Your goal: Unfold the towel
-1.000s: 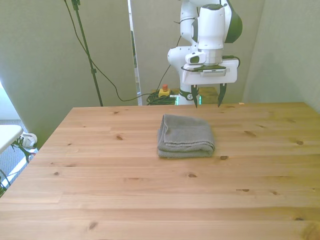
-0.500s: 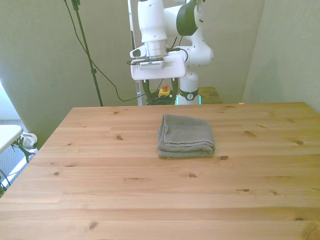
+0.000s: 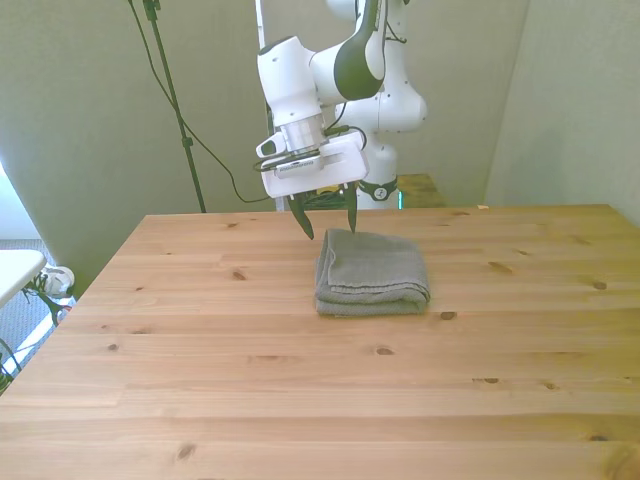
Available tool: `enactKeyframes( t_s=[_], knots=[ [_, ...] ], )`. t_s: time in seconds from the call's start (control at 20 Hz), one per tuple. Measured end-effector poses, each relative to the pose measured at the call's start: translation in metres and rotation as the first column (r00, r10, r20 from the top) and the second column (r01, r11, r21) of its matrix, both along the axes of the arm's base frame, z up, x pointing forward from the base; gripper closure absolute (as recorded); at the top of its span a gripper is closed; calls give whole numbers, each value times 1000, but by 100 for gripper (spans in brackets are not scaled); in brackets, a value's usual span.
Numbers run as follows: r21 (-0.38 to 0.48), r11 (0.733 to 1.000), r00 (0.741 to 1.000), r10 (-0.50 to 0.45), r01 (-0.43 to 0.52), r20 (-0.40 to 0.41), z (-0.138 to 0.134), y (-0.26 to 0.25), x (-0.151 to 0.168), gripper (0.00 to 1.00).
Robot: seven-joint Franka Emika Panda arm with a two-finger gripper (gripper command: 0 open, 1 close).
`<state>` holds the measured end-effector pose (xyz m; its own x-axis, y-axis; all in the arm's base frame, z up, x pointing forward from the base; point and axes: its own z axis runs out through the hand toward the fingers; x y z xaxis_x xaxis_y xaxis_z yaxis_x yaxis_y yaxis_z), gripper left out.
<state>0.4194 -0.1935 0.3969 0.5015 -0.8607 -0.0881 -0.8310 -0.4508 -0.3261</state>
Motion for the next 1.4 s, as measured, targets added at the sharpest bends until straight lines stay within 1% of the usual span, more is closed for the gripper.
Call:
enactKeyframes(
  t_s=[0.3,0.5,1.1,1.3,1.4],
  knots=[
    [28,999,999,32,-32,-4,-17,5,4,100],
    [21,999,999,37,-37,8,-18,4,5,100],
    [20,998,999,51,-51,9,-20,5,5,100],
    [18,998,999,52,-52,12,-19,5,6,100],
    [23,998,998,59,-59,28,-15,7,9,100]
  ],
)
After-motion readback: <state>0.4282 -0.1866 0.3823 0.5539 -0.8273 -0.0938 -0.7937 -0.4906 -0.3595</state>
